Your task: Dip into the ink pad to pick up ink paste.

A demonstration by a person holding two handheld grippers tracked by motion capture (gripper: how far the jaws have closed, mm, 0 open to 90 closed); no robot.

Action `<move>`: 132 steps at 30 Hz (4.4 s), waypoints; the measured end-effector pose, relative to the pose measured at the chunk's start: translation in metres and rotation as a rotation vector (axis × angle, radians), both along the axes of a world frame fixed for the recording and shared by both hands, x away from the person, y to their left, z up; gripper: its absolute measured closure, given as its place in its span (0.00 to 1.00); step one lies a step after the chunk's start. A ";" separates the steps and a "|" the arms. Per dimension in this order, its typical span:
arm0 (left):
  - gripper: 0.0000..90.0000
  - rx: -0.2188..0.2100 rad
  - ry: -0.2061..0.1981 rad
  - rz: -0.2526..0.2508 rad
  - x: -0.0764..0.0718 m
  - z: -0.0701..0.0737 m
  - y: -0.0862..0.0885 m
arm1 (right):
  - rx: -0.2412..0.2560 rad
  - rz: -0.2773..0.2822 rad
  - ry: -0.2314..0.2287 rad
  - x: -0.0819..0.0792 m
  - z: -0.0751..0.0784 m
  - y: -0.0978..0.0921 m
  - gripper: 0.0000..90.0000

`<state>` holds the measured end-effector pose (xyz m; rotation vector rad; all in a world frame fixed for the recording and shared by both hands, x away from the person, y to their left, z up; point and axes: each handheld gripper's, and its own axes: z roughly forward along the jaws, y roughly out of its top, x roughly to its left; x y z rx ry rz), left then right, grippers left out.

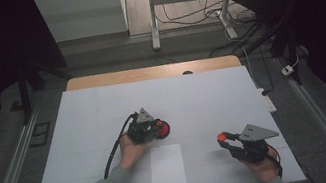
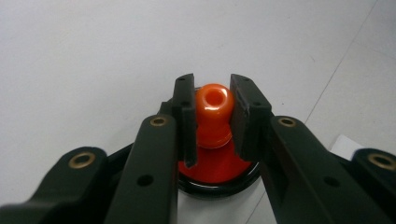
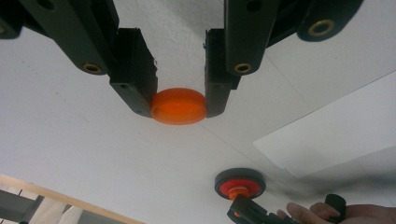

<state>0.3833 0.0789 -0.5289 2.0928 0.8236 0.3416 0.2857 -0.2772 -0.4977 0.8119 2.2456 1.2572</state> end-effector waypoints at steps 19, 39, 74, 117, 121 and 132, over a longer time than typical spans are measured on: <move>0.80 -0.085 0.010 -0.013 -0.003 0.023 0.009 | 0.014 0.010 -0.005 0.000 0.001 0.001 0.72; 0.80 -0.016 0.053 -0.003 0.003 0.005 0.005 | 0.006 0.009 -0.006 0.001 0.001 0.000 0.72; 0.81 0.007 -0.005 -0.014 -0.003 0.000 0.004 | 0.007 0.013 -0.001 0.000 0.001 0.000 0.72; 0.80 -0.283 -0.020 -0.104 -0.030 0.064 0.043 | 0.021 0.009 0.001 0.008 0.001 0.000 0.72; 0.80 -0.285 -0.020 -0.135 -0.036 0.068 0.043 | 0.020 0.014 0.000 0.010 0.001 0.001 0.72; 0.80 -0.268 -0.012 -0.207 -0.054 0.073 0.038 | 0.021 0.017 -0.003 0.009 0.001 0.001 0.72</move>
